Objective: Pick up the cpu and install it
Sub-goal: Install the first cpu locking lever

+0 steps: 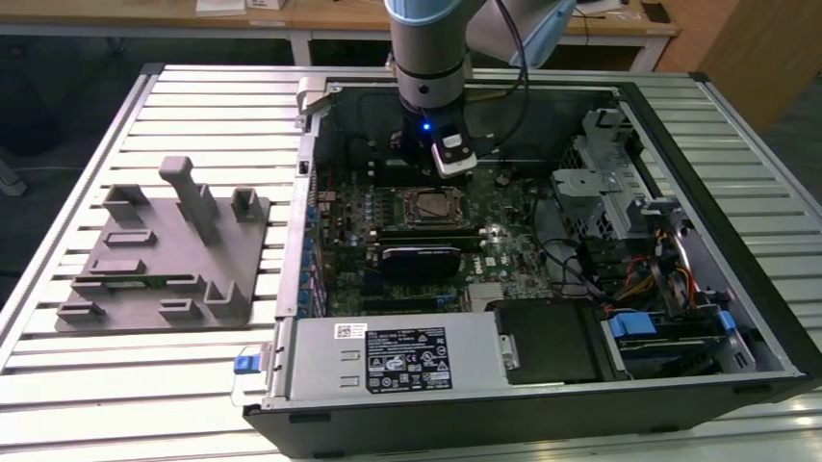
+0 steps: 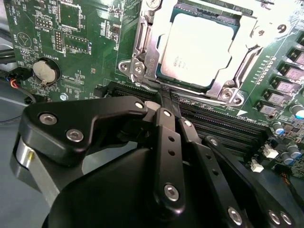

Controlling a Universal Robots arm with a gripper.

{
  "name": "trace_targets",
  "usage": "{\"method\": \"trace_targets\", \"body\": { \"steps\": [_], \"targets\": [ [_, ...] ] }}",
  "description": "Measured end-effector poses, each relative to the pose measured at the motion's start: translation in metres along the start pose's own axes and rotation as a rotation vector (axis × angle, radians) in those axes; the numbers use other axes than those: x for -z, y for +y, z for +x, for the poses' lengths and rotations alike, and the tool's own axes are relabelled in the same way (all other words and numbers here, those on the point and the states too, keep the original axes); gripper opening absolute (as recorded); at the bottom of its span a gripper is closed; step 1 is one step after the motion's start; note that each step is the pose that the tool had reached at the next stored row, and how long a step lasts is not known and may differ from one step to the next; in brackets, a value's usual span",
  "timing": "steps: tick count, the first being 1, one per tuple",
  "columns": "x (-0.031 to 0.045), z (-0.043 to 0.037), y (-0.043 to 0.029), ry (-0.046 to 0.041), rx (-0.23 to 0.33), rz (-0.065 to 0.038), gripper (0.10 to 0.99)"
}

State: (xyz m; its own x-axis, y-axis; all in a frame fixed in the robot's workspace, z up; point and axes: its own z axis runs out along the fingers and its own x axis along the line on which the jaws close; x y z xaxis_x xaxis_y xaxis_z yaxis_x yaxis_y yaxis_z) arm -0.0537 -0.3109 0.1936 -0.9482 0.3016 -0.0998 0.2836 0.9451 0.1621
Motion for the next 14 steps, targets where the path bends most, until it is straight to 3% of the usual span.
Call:
{"method": "trace_targets", "body": {
  "steps": [9,14],
  "targets": [
    [0.0126,-0.0012,0.002,0.0001,0.0,0.001,0.106],
    [0.0132,-0.0013,0.0021,0.0001,0.0,0.001,0.106]
  ]
}}
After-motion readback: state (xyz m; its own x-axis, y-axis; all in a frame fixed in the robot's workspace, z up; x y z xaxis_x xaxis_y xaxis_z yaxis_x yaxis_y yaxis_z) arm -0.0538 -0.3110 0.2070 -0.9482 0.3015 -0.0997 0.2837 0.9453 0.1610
